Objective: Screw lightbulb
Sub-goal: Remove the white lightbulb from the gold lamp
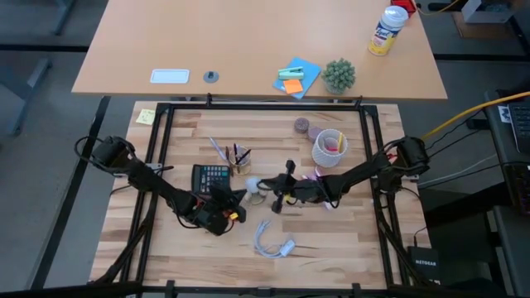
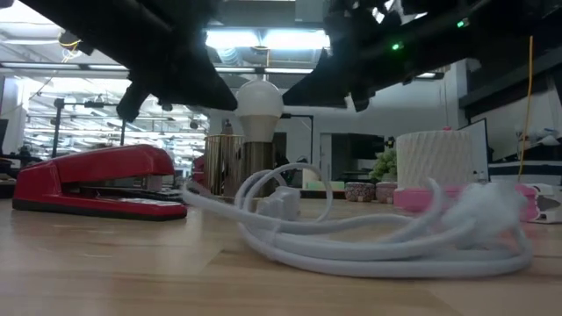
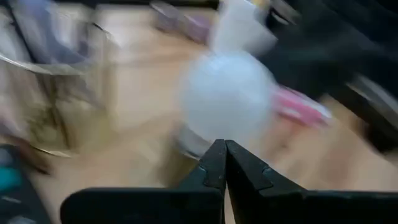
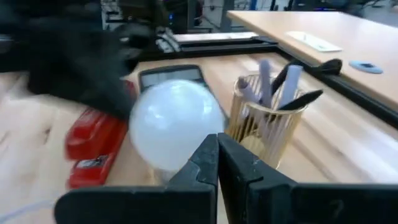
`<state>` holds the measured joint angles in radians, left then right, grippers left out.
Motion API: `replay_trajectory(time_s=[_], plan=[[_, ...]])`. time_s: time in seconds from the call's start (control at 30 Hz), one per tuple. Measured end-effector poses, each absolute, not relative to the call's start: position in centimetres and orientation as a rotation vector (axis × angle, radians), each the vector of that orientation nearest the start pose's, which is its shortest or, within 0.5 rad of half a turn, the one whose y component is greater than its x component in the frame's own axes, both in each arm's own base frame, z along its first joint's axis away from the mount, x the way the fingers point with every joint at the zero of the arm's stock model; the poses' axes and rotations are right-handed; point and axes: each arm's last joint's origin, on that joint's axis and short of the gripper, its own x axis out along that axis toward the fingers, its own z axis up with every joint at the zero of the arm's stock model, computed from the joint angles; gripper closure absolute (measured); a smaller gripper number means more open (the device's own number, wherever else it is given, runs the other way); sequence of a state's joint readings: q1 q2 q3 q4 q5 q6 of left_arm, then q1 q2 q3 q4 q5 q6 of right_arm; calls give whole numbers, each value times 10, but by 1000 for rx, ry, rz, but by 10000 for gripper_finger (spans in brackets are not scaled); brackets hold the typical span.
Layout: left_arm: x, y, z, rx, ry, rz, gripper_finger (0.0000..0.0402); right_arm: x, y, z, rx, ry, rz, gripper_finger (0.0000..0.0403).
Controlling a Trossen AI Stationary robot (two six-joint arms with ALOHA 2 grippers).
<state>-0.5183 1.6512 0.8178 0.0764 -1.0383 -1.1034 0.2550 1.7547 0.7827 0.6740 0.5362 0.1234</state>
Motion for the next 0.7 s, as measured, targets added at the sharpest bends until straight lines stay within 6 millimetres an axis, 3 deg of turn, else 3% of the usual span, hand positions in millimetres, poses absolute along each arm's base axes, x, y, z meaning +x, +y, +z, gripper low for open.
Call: replay_trajectory(time_s=[0.33, 0.53, 0.7], plan=[[277, -149, 172, -521, 193, 633, 401, 341, 59, 171, -27, 226, -349, 395], [280, -159, 183, -462, 142, 570, 401, 337, 72, 191, -66, 148, -244, 395], [283, -159, 193, -322, 84, 603, 401, 328, 89, 211, -54, 92, -49, 395]])
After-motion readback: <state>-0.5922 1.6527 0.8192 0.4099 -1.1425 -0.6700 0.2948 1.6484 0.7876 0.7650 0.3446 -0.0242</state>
